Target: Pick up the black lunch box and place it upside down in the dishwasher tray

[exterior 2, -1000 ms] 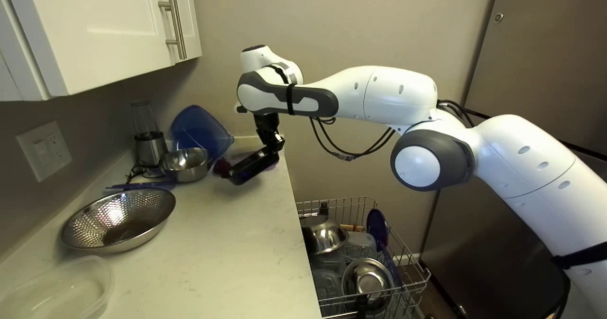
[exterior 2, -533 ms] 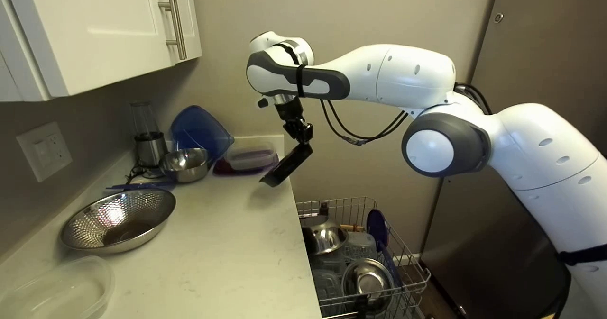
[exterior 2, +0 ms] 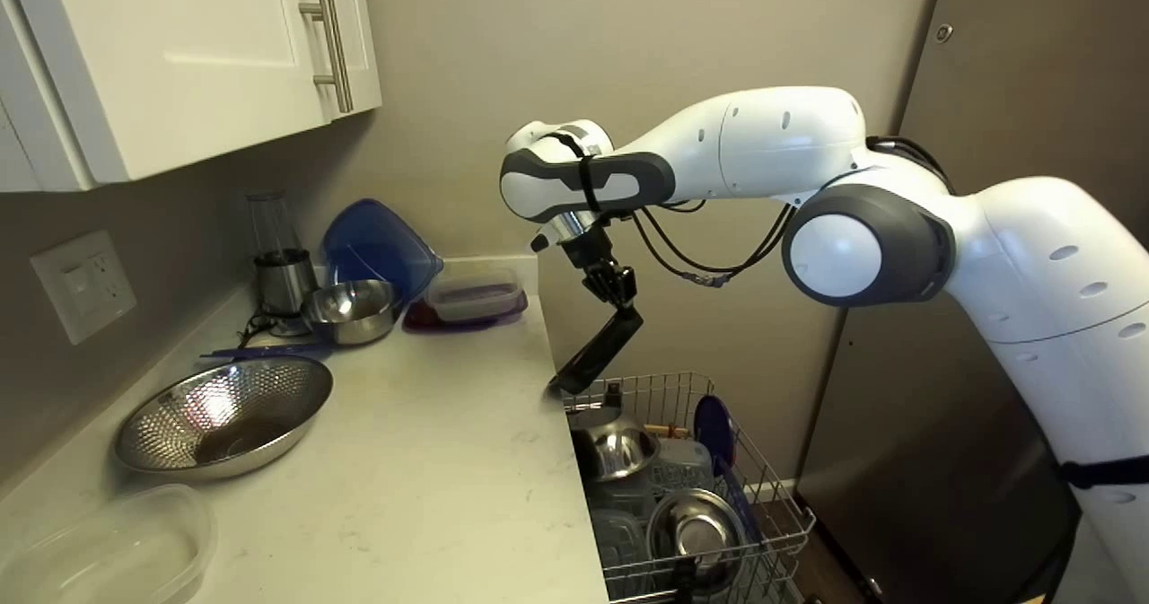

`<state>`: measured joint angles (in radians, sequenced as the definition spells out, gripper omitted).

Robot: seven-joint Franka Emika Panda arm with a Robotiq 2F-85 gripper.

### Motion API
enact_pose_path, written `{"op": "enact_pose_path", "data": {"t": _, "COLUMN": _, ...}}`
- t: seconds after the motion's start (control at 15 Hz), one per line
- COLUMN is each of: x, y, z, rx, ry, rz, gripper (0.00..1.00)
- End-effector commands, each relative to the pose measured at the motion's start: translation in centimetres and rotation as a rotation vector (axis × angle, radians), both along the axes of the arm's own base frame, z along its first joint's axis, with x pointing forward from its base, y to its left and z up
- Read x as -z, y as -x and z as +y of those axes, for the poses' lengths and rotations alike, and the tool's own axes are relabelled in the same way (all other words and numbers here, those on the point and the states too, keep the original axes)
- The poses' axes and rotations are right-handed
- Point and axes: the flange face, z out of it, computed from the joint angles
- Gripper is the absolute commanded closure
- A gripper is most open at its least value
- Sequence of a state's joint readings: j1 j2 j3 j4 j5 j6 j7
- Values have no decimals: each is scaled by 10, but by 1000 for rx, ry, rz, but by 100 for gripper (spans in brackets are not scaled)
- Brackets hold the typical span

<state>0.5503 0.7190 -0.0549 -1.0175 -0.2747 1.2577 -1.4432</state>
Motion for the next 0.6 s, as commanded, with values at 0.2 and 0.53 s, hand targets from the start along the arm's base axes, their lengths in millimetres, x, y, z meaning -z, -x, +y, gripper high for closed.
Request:
{"op": "enact_pose_path", "data": {"t": 0.2, "x": 21, "y": 35, "z": -75, "rx": 8, "ry": 55, "rz": 153, "gripper": 99}}
{"op": "enact_pose_path", "data": {"t": 0.53, "x": 31, "y": 60, "z": -124, "rx": -20, "ry": 76, "rz": 213, "gripper": 99}}
